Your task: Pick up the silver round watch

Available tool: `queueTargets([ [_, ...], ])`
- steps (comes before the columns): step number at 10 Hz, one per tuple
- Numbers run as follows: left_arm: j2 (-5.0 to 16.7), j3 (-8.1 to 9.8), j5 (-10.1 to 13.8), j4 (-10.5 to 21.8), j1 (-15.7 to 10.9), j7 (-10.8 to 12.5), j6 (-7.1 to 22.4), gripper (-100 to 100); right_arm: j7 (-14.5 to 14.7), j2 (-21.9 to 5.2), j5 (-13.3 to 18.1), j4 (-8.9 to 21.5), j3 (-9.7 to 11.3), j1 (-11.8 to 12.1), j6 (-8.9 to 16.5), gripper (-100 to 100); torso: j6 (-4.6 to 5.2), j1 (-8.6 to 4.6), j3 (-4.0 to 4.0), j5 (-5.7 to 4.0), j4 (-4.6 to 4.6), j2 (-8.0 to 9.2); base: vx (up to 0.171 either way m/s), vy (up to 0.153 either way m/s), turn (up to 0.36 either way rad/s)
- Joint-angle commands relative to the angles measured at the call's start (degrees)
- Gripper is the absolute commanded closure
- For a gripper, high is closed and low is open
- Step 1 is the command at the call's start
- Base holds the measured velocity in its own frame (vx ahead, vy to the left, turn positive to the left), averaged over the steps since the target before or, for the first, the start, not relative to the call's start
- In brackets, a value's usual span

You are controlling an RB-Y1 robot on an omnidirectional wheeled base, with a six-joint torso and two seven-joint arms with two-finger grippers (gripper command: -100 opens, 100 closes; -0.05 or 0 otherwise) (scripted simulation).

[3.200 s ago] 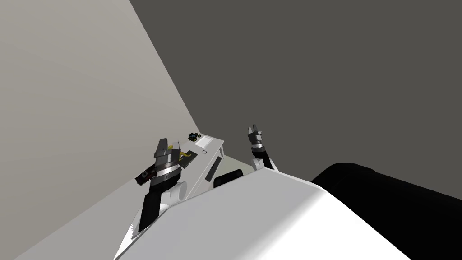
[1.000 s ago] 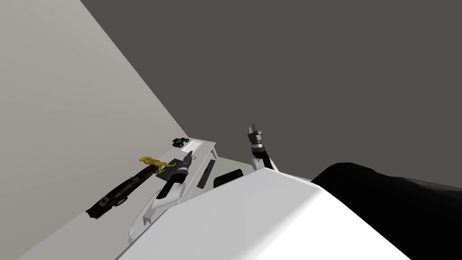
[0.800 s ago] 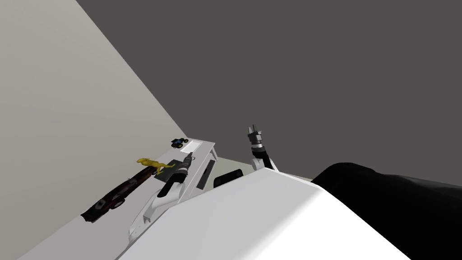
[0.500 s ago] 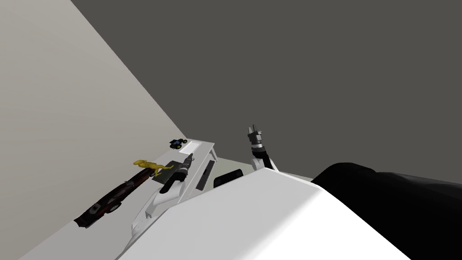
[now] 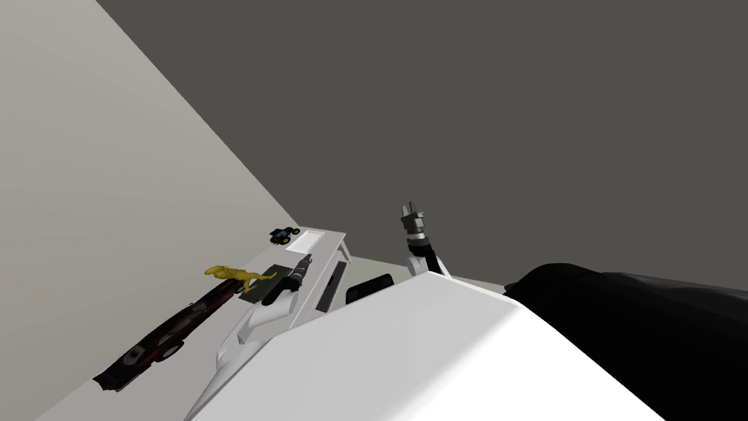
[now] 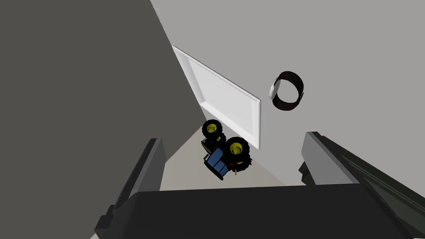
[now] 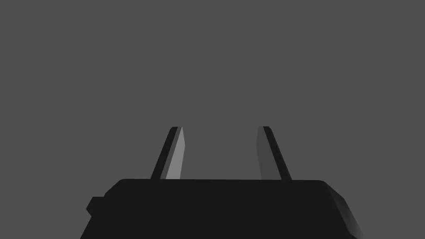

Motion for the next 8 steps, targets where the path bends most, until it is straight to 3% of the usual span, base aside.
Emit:
queueTargets([
  [1,0.51,0.03,0.49,2.53,-1.56,-0.79,2.86,-100,0.0,0.0,0.0,0.0,0.0,0.0,0.0,0,0.0,0.0,0.0,0.0,0.0,0.0,0.022,0.012,-0.045],
  [8,1.32,0.26,1.83,9.01,-6.03,-2.97,11.45,-100,0.0,0.0,0.0,0.0,0.0,0.0,0.0,0,0.0,0.06,-0.01,0.01,0.0,-0.02,0.025,0.019,-0.028],
])
